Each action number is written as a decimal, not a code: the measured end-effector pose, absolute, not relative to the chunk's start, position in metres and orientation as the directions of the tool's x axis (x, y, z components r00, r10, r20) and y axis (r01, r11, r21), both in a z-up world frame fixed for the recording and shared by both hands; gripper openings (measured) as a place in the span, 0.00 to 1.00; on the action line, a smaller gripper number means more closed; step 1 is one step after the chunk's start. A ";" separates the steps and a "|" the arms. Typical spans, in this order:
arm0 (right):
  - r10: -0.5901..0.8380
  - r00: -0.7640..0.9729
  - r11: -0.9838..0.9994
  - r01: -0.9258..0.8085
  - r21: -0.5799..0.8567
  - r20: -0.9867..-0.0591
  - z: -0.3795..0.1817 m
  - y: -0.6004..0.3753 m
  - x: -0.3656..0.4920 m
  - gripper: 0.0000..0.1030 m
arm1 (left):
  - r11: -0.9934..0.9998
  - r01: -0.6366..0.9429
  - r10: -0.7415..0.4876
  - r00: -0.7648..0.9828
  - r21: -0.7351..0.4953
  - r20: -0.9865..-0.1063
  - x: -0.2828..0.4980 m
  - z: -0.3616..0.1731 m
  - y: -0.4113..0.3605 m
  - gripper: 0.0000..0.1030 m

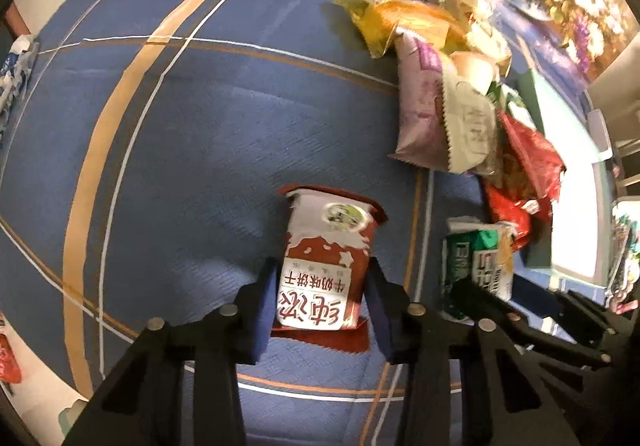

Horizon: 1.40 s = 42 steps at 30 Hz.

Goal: Organize snacks
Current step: 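Grasp the red milk biscuit pack with the left tool while the right tool grasps the green corn snack bag, then carry both packs onto the white tray and open both tools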

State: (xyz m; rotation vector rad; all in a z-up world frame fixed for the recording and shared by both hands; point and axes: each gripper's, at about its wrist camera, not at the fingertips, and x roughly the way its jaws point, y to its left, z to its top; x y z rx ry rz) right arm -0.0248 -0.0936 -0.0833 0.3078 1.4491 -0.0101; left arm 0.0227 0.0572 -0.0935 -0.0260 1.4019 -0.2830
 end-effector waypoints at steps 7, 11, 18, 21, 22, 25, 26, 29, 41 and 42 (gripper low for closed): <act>0.168 0.201 0.962 0.179 0.205 -0.965 -0.059 -0.090 -0.033 0.49 | 0.965 0.166 -0.233 0.189 -0.203 -0.954 0.023 -0.079 0.054 0.40; 0.148 0.283 0.963 0.179 0.204 -0.948 -0.038 -0.094 -0.040 0.49 | 0.965 0.163 -0.243 0.246 -0.207 -0.938 0.022 -0.061 0.055 0.40; 0.083 0.402 0.964 0.198 0.176 -0.912 -0.001 -0.105 -0.051 0.49 | 0.963 0.163 -0.257 0.322 -0.214 -0.911 0.025 -0.033 0.050 0.40; 0.067 0.428 0.961 0.216 0.174 -0.901 0.013 -0.114 -0.051 0.49 | 0.962 0.164 -0.262 0.339 -0.218 -0.903 0.025 -0.025 0.052 0.40; 0.058 0.433 0.960 0.222 0.168 -0.900 0.015 -0.117 -0.052 0.49 | 0.961 0.168 -0.265 0.346 -0.218 -0.900 0.027 -0.018 0.057 0.40; 0.022 0.446 0.960 0.241 0.144 -0.895 0.025 -0.121 -0.051 0.49 | 0.958 0.189 -0.273 0.357 -0.217 -0.893 0.027 -0.008 0.047 0.40; 0.015 0.451 0.959 0.245 0.140 -0.892 0.028 -0.124 -0.051 0.49 | 0.956 0.196 -0.277 0.357 -0.218 -0.892 0.027 -0.005 0.044 0.40; 0.013 0.458 0.953 0.263 0.150 -0.889 0.032 -0.134 -0.050 0.49 | 0.948 0.222 -0.297 0.345 -0.230 -0.891 0.030 0.004 0.032 0.40; -0.103 0.404 0.860 0.495 0.122 -0.909 0.026 -0.237 -0.023 0.49 | 0.884 0.361 -0.405 0.280 -0.296 -0.870 0.056 0.021 -0.084 0.40; -0.107 0.391 0.847 0.517 0.122 -0.914 0.022 -0.249 -0.022 0.49 | 0.879 0.372 -0.409 0.272 -0.297 -0.871 0.057 0.020 -0.094 0.40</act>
